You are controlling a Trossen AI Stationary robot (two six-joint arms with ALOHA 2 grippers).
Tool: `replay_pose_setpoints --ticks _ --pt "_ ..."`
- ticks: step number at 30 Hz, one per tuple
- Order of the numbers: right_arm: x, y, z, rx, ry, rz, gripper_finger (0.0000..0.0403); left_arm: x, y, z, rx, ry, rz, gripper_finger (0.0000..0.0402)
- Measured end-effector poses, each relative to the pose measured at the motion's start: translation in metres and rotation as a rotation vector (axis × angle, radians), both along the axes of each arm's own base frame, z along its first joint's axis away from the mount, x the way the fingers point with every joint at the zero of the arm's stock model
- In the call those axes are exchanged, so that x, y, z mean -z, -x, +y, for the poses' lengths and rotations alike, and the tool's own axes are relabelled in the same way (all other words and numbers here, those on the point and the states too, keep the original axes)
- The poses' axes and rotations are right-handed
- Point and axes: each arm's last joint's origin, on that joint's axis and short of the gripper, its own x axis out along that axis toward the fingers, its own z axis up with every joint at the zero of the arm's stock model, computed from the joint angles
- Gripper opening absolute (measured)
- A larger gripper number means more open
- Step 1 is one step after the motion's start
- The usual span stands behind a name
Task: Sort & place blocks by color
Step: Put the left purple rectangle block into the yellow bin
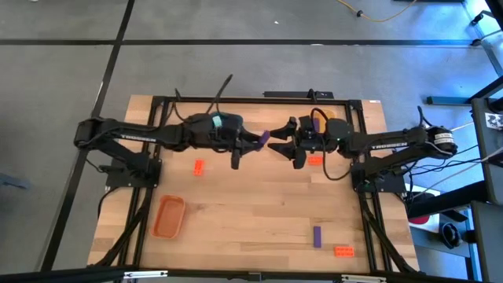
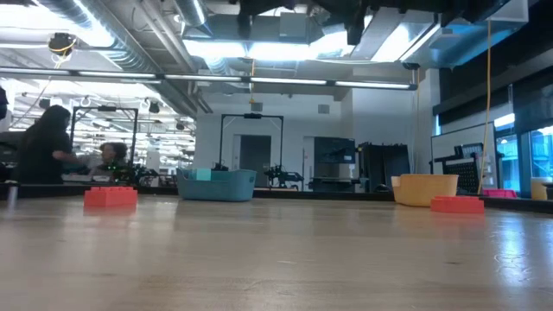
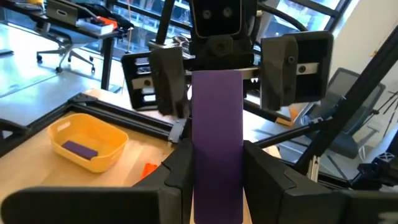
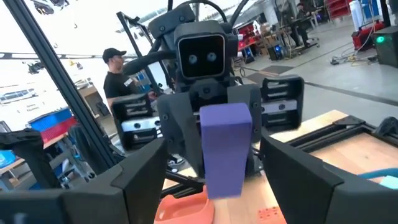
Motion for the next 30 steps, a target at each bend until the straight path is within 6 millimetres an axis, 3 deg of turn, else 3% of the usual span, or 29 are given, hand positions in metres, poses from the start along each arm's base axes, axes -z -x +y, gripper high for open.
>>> replay_pose_setpoints --ticks 10,18,30 --pt "-0.002 0.000 0.000 0.001 0.004 -0.032 0.0256 -0.002 -0.007 0.000 -0.006 -0.001 -0.016 0.0093" --pt "-0.003 0.000 -0.001 0.026 0.003 -0.038 0.0212 0.000 -0.011 -0.002 0.005 0.009 -0.020 0.0093" --pt "-0.003 0.000 -0.001 0.026 0.004 -0.039 0.0179 0.002 -0.015 -0.001 0.004 0.011 -0.035 0.0093"
